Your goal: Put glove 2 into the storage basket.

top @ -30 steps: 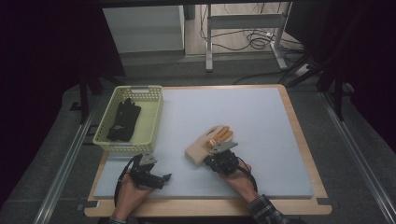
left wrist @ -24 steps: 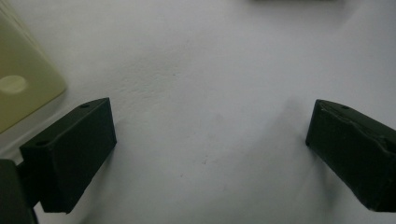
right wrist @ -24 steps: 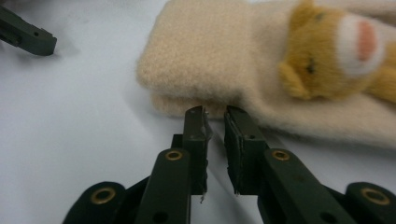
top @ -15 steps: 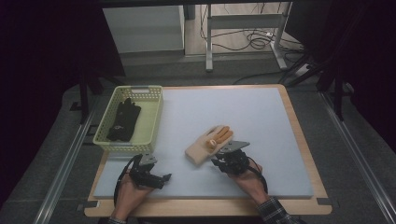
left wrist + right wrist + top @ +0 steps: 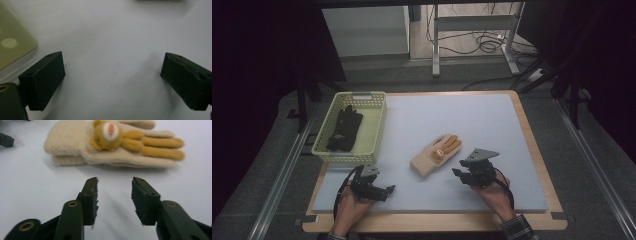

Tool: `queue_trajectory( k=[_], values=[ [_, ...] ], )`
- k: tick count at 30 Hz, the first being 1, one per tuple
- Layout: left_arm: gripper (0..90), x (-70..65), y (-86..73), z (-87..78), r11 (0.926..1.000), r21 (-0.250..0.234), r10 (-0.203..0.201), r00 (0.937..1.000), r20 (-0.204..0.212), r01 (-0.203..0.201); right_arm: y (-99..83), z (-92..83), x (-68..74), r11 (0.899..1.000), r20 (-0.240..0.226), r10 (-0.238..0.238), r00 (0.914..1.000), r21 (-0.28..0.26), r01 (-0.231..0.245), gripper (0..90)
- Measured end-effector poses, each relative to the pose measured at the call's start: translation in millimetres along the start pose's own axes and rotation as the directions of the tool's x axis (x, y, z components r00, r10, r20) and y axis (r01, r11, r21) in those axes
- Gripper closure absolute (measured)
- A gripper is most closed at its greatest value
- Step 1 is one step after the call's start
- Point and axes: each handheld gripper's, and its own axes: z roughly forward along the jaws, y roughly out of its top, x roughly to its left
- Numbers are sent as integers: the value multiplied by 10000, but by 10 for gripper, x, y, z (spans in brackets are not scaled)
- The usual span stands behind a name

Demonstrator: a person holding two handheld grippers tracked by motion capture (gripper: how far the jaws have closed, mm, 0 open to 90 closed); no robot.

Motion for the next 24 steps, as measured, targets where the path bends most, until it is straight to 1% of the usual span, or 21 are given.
queue_trajectory(
  k=[2,4,5,11,15,19,24],
  values=[
    [65,1,-1,-2,10000,-10,-17,10000,-11,17,-23,-45,-36,10000,165,49,9999,-6,-49,484],
    [66,0,-1,-1,10000,-19,-24,10000,-22,24,-52,-83,-69,9999,318,152,9994,-20,-152,457],
    [65,0,-1,-1,10000,-21,-25,10000,-25,25,-81,-117,-103,9995,410,315,9987,-37,-313,437],
    [61,0,-1,-2,10000,-27,-25,10000,-32,25,-211,-231,-229,9975,887,705,9936,-67,-701,356],
    [61,1,1,-2,10000,-16,-24,10000,-27,24,-324,-295,-324,9952,1283,976,9869,-35,-979,301],
    [61,0,2,-1,10000,-7,-16,10000,-37,16,-441,-332,-406,9912,1516,1306,9798,13,-1323,251],
    [59,1,1,-1,10000,-20,-18,10000,-28,18,-557,-328,-461,9905,1796,1332,9747,109,-1374,192]
  ],
)
